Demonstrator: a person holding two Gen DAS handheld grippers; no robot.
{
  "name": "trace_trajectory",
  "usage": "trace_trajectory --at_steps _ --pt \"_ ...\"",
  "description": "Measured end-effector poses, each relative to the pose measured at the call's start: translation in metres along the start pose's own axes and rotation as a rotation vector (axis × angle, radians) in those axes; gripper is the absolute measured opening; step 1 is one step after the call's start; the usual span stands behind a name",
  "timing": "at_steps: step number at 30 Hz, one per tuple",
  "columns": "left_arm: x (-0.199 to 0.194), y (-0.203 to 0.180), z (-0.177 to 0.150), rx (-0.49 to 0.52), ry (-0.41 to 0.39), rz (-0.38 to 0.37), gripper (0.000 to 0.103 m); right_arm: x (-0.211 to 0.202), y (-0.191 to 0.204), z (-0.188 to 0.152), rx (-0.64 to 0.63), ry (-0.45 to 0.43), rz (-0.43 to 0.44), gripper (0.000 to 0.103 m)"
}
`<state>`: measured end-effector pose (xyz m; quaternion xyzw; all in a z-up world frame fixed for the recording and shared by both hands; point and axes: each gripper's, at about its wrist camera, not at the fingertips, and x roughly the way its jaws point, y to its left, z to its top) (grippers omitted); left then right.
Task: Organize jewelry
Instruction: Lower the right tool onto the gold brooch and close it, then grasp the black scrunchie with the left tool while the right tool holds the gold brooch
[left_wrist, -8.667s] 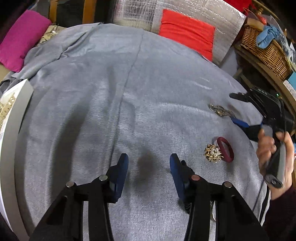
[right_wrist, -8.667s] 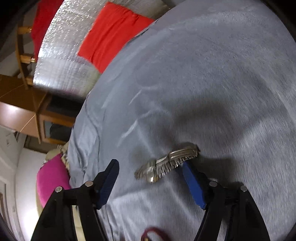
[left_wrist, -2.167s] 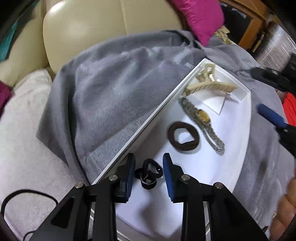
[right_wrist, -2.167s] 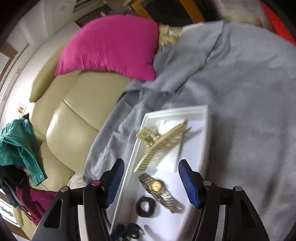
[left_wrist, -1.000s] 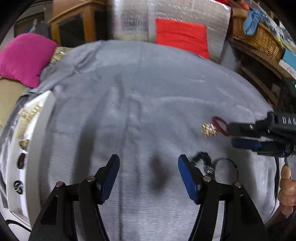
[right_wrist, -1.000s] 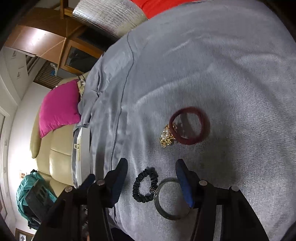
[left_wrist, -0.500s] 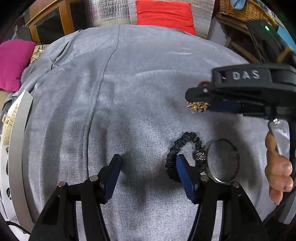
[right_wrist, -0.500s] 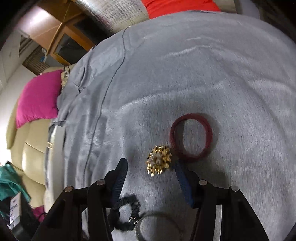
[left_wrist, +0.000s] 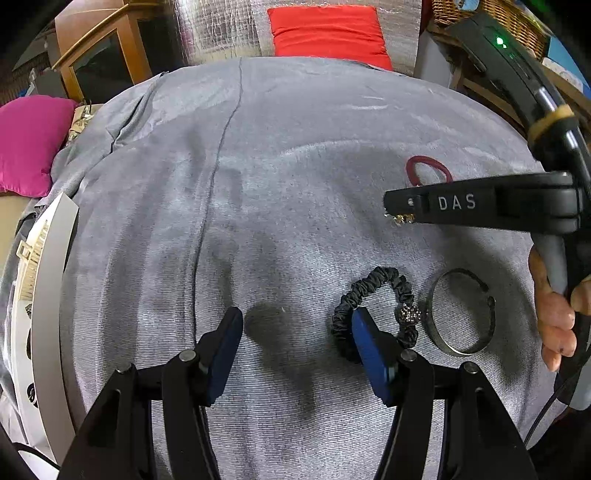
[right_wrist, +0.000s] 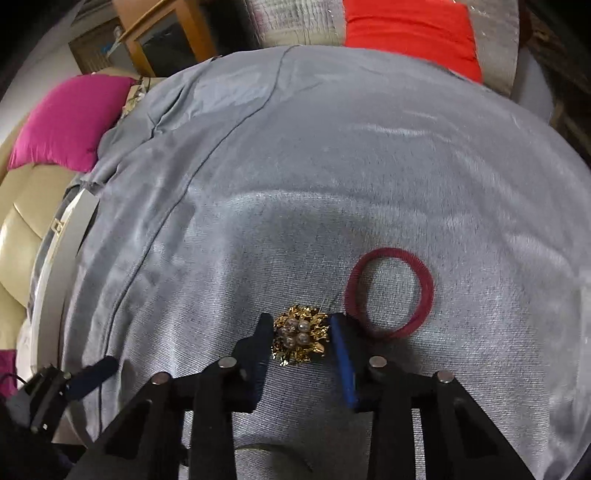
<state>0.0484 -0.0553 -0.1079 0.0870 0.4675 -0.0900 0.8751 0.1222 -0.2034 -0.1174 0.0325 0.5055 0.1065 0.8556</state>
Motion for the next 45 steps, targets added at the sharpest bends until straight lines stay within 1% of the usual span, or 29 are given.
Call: trace_trajectory --at_steps 6,10,18,23,25,27,28,29,30,31,33,35,37,39,40,41,43,44,45 --pt "-0.002 -0.001 0.0 0.015 -0.017 0.017 0.063 -0.005 -0.002 0.0 0.01 -0.017 -0.001 0.031" --pt "-0.005 -0.002 0.0 0.024 -0.029 0.024 0.063 -0.011 -0.004 0.002 0.031 -0.033 0.018 0.031" --pt "-0.009 -0.006 0.002 0.037 -0.052 0.027 0.063 -0.038 -0.013 0.007 0.091 -0.117 0.08 0.031" --pt "-0.008 -0.011 0.004 0.043 -0.053 0.015 0.063 -0.048 -0.018 0.008 0.116 -0.152 0.094 0.031" --pt "-0.007 -0.012 0.005 0.043 -0.051 0.001 0.063 -0.051 -0.021 0.008 0.133 -0.159 0.105 0.031" --pt "-0.005 -0.009 0.006 0.033 -0.043 -0.035 0.063 -0.053 -0.025 0.007 0.146 -0.168 0.109 0.031" --pt "-0.003 -0.006 0.008 0.022 -0.029 -0.08 0.063 -0.054 -0.027 0.007 0.149 -0.17 0.111 0.031" --pt "0.0 -0.002 0.009 0.006 -0.005 -0.142 0.063 -0.054 -0.03 0.007 0.156 -0.172 0.117 0.031" --pt "0.002 0.001 0.01 -0.008 0.011 -0.178 0.063 -0.055 -0.032 0.006 0.164 -0.174 0.121 0.031" --pt "0.005 0.008 0.011 -0.04 0.032 -0.229 0.063 -0.055 -0.035 0.005 0.171 -0.174 0.125 0.031" --pt "0.008 0.014 0.012 -0.061 0.038 -0.248 0.063 -0.056 -0.04 0.003 0.182 -0.173 0.122 0.031" --pt "0.009 0.015 0.012 -0.055 0.033 -0.244 0.063 -0.056 -0.044 0.002 0.193 -0.168 0.129 0.031" --pt "0.011 0.014 0.013 -0.046 0.032 -0.259 0.063 -0.056 -0.047 0.002 0.2 -0.168 0.133 0.031" --pt "0.013 0.011 0.012 -0.034 0.031 -0.246 0.052 -0.057 -0.05 0.002 0.204 -0.171 0.138 0.031" --pt "0.016 0.008 0.012 -0.024 0.036 -0.236 0.037 -0.058 -0.051 0.001 0.205 -0.172 0.138 0.031" --pt "0.018 0.007 0.013 -0.019 0.042 -0.235 0.025 -0.058 -0.052 0.001 0.206 -0.172 0.138 0.031" --pt "0.02 0.004 0.014 -0.006 0.039 -0.232 0.017 -0.058 -0.054 0.001 0.209 -0.17 0.142 0.031" --pt "0.019 0.001 0.014 0.005 0.033 -0.225 0.011 -0.059 -0.055 0.001 0.209 -0.171 0.141 0.031" --pt "0.018 -0.002 0.015 0.015 0.028 -0.22 0.01 -0.059 -0.056 0.001 0.212 -0.172 0.14 0.031"
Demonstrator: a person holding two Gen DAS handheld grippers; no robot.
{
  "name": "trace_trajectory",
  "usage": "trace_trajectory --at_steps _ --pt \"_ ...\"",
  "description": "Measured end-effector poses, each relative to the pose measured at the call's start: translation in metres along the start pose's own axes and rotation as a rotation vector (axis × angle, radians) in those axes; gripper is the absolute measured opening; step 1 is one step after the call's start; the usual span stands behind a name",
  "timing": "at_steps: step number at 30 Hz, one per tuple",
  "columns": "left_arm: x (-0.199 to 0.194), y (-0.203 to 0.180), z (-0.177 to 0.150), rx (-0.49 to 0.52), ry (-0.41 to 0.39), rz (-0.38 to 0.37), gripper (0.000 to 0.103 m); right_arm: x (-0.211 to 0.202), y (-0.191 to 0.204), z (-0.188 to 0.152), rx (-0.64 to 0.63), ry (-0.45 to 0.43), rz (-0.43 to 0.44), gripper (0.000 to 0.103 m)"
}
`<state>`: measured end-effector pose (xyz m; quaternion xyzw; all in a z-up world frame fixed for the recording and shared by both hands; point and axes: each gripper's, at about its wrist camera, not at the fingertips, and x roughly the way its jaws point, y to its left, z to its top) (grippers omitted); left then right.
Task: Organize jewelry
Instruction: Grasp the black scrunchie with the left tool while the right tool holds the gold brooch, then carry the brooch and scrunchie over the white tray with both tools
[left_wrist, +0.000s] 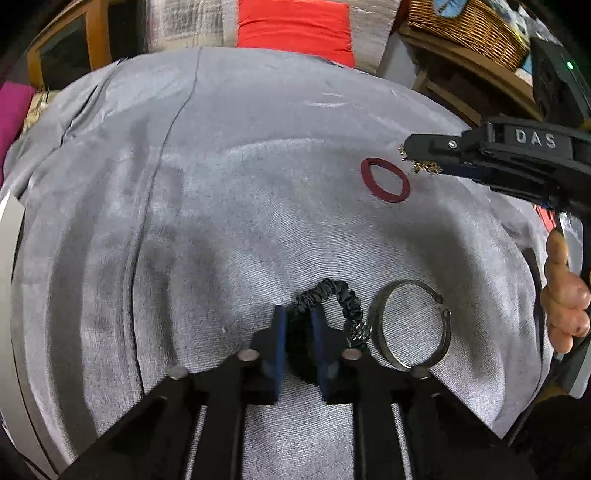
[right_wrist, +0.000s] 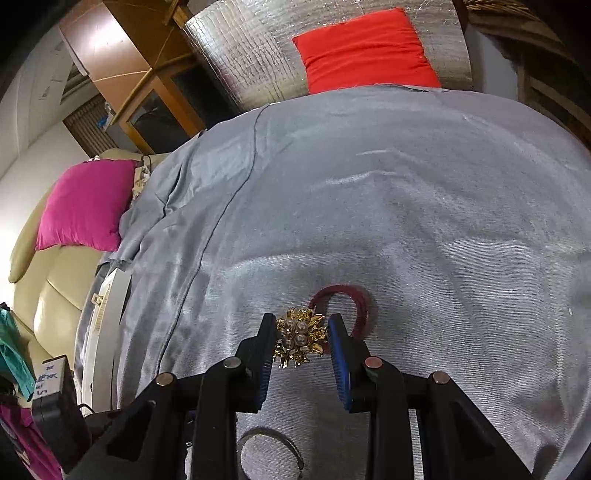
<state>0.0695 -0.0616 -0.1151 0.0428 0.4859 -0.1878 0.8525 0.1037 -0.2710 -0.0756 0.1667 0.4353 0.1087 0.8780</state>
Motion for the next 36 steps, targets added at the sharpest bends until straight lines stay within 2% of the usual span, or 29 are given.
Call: trace_trajectory --at_steps 5,10,14,19,24,28,33,36 --pt "-0.008 0.0 0.003 -0.022 -0.044 0.025 0.008 -0.004 0.0 0.0 0.01 -0.011 0.009 0.031" --pt "-0.036 0.022 0.005 -0.099 -0.121 0.062 0.008 -0.007 0.015 -0.002 -0.003 -0.018 0.054 0.031" --pt "-0.064 0.039 -0.002 -0.141 -0.191 0.12 0.008 -0.007 0.039 -0.003 -0.032 -0.029 0.097 0.031" --pt "-0.11 0.073 -0.019 -0.245 -0.278 0.165 0.008 -0.001 0.076 -0.008 -0.038 -0.012 0.185 0.031" --pt "-0.147 0.113 -0.04 -0.333 -0.347 0.224 0.008 0.013 0.135 -0.009 -0.089 0.024 0.275 0.031" --pt "-0.172 0.152 -0.059 -0.41 -0.388 0.257 0.008 0.037 0.2 -0.008 -0.142 0.077 0.334 0.031" --pt "-0.192 0.205 -0.082 -0.523 -0.406 0.294 0.008 0.064 0.287 -0.011 -0.242 0.14 0.385 0.031" --pt "-0.193 0.234 -0.094 -0.586 -0.387 0.326 0.008 0.084 0.333 -0.016 -0.297 0.173 0.396 0.031"
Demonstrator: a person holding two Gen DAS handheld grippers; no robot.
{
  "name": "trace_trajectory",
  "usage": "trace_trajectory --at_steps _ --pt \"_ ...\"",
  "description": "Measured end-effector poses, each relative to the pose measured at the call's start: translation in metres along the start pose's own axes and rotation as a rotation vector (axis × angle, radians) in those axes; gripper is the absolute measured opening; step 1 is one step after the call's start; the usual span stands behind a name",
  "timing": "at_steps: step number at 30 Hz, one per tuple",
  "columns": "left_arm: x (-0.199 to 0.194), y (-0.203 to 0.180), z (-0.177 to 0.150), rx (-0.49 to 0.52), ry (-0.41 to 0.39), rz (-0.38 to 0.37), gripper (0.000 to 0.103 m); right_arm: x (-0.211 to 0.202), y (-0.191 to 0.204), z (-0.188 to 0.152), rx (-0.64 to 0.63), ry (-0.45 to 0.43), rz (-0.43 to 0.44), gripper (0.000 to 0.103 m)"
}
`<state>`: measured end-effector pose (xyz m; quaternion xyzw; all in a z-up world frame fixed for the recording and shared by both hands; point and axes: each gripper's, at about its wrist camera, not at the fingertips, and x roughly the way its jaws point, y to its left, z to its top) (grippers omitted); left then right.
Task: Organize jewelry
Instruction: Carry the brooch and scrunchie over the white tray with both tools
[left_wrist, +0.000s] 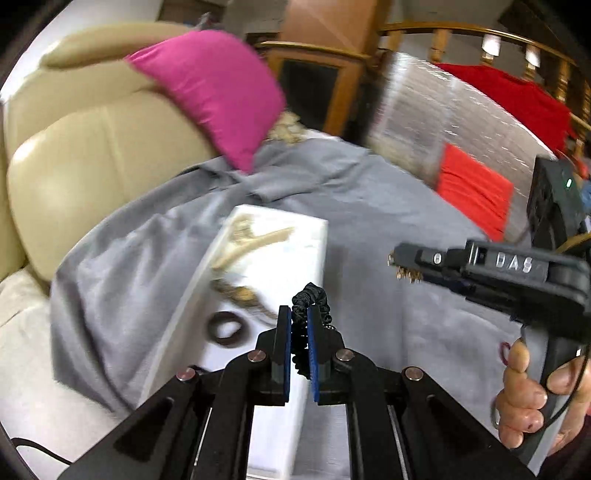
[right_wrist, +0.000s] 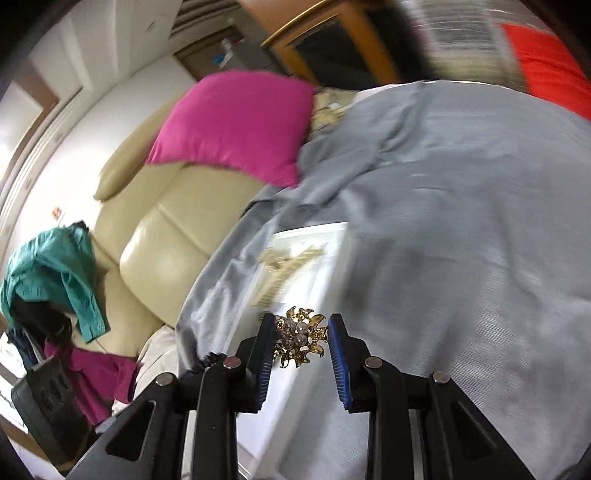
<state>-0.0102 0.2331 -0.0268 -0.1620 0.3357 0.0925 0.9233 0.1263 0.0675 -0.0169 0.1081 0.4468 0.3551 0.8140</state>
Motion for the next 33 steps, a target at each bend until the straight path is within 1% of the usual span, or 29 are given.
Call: trace_trajectory --at_steps 3,5,8,12,16,19,23,30,33 --pt "0.012 0.022 -0.003 -0.055 0.049 0.033 0.008 0.038 0.024 0.008 -0.018 0.051 0.008 0.031" --pt "0.02 0.027 -0.005 -0.082 0.079 0.038 0.008 0.063 0.033 0.012 -0.016 0.086 0.007 0.031" --pt "0.034 0.032 -0.012 -0.134 0.142 0.03 0.008 0.096 0.036 0.017 0.015 0.136 0.009 0.031" --pt "0.053 0.033 -0.02 -0.177 0.216 0.009 0.008 0.124 0.032 0.016 0.03 0.199 -0.03 0.031" --pt "0.064 0.038 -0.027 -0.226 0.259 0.026 0.008 0.144 0.028 0.014 0.036 0.256 -0.073 0.031" --pt "0.066 0.044 -0.029 -0.267 0.274 0.032 0.008 0.156 0.029 0.013 0.03 0.284 -0.108 0.031" --pt "0.071 0.047 -0.034 -0.286 0.295 0.045 0.008 0.169 0.029 0.013 0.024 0.308 -0.15 0.031" --pt "0.076 0.046 -0.035 -0.286 0.312 0.072 0.009 0.182 0.03 0.017 0.006 0.303 -0.227 0.032" --pt "0.076 0.044 -0.034 -0.275 0.307 0.088 0.009 0.183 0.029 0.017 0.003 0.317 -0.225 0.033"
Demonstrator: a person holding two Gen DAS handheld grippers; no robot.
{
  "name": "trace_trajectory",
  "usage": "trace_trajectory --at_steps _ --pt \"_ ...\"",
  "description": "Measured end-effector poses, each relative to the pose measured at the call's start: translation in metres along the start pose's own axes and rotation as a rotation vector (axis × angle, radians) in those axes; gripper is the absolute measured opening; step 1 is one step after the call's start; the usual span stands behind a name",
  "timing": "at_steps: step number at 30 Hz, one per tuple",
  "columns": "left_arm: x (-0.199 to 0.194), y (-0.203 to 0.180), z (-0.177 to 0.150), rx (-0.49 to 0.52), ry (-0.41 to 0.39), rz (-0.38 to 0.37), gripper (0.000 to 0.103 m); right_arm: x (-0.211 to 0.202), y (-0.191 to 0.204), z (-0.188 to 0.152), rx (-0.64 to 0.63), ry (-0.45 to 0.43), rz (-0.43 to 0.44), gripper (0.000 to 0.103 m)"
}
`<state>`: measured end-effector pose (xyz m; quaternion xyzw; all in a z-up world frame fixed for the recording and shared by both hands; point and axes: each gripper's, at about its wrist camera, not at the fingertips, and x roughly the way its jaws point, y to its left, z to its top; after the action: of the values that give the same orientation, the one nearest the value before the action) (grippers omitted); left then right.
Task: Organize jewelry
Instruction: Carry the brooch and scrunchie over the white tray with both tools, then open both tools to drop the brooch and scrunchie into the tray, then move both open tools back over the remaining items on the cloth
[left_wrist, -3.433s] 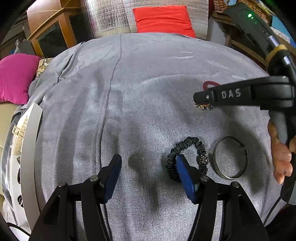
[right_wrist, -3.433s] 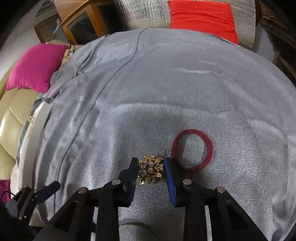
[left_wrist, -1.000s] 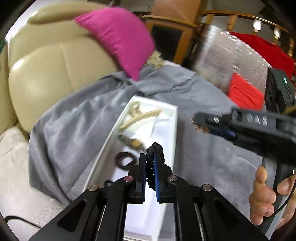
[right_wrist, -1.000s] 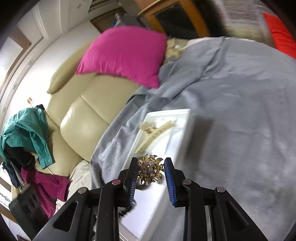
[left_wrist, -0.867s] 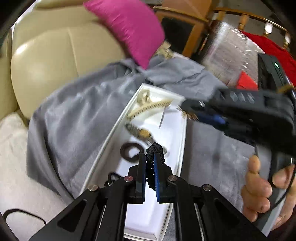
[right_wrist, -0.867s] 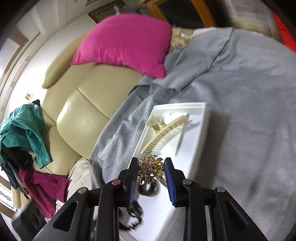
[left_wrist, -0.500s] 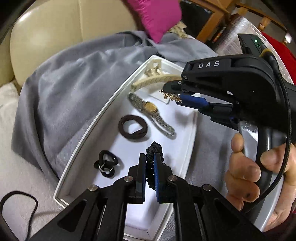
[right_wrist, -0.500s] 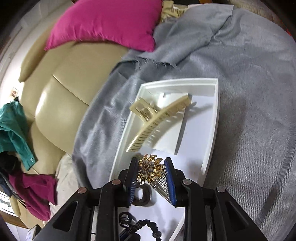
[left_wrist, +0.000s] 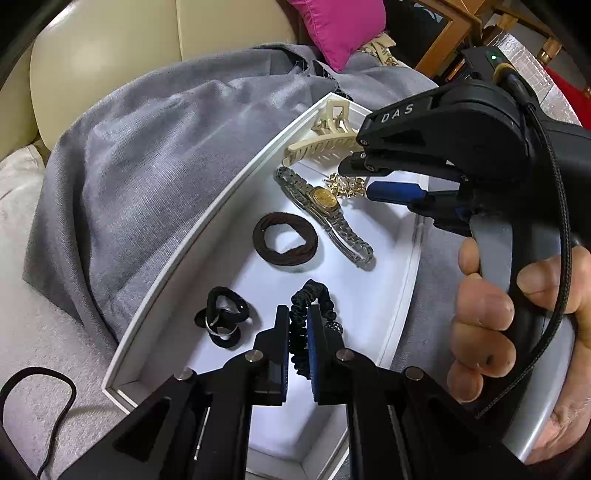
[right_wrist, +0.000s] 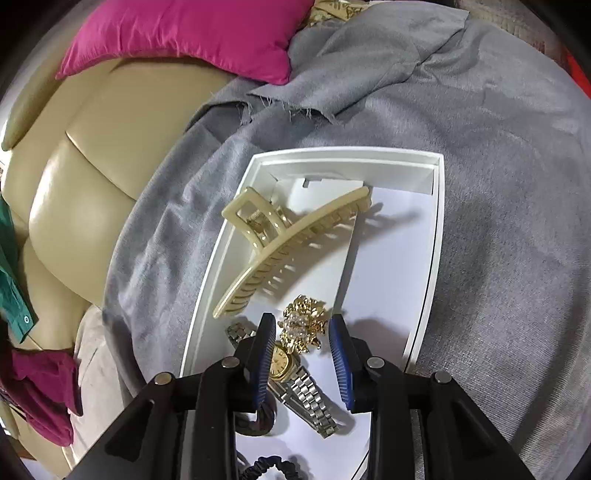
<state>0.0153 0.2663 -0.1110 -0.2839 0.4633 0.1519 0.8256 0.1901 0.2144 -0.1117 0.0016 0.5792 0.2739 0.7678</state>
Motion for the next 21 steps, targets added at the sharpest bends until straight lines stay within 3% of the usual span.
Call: trace_trajectory --at_steps 9,14,16,21 --pt "-0.023 -0.021 0.002 0.087 -0.121 0.014 0.012 -0.063 -0.021 -0.01 0.021 -0.157 0.066 0.033" --pt "-0.046 -0.044 -0.007 0.198 -0.24 0.027 0.044 -0.125 -0.066 -0.034 0.066 -0.247 0.058 0.033" --pt "-0.056 -0.061 -0.015 0.274 -0.29 0.032 0.052 -0.149 -0.092 -0.048 0.095 -0.277 0.041 0.032" --pt "-0.06 -0.102 -0.037 0.417 -0.316 -0.022 0.053 -0.213 -0.174 -0.094 0.207 -0.349 -0.024 0.033"
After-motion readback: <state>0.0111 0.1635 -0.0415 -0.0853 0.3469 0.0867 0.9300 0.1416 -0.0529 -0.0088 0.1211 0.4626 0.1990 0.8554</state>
